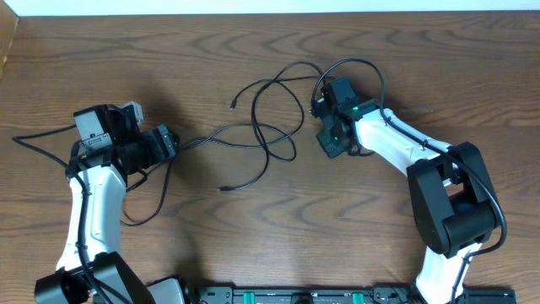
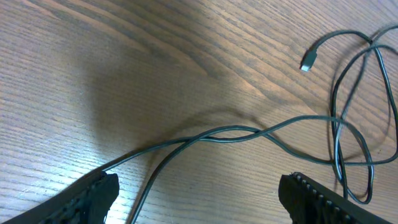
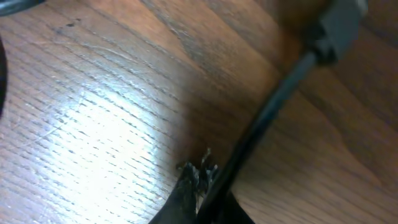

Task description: Untangle cables

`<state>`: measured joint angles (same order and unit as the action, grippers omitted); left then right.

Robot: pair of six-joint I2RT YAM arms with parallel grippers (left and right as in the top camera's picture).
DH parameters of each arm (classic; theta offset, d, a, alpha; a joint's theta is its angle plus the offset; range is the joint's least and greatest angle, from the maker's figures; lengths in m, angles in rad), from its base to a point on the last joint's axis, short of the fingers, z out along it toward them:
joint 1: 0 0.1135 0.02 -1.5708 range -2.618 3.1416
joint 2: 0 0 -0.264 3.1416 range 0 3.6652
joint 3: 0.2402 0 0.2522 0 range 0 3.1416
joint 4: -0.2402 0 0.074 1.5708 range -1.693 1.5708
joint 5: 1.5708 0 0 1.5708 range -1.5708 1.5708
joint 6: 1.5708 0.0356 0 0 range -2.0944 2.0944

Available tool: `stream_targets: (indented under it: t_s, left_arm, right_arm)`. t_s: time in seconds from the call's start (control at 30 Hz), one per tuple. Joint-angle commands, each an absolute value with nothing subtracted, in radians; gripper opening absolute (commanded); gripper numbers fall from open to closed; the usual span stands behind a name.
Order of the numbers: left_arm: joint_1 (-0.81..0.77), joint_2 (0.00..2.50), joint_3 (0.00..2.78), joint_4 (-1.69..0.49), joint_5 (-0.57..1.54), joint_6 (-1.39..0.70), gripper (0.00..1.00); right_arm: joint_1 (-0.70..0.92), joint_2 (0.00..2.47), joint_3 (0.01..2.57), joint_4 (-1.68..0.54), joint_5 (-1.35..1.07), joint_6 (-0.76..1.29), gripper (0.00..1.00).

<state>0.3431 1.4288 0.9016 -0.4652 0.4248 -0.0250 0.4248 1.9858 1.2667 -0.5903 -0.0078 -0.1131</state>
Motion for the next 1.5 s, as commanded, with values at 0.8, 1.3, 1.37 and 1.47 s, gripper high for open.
stream_targets:
  t_s: [0.8, 1.3, 1.37, 1.47]
  left_arm:
    - [0.341, 1.431, 0.888, -0.467, 0.434, -0.012, 0.88]
    - [0.342, 1.431, 0.888, -0.467, 0.434, -0.011, 0.87]
    - [0.342, 1.431, 0.888, -0.467, 0.434, -0.012, 0.87]
    - [0.342, 1.431, 0.888, -0.467, 0.434, -0.012, 0.87]
  right_arm:
    - [0.300, 1.408, 1.616, 0.202, 0.033, -0.091, 0.01]
    - [0.216, 1.408, 1.705, 0.114, 0.031, -0.091, 0.01]
    - [0.208, 1.408, 1.705, 0.085, 0.031, -0.091, 0.01]
    - [0.199, 1.408, 1.705, 0.042, 0.030, -0.091, 0.01]
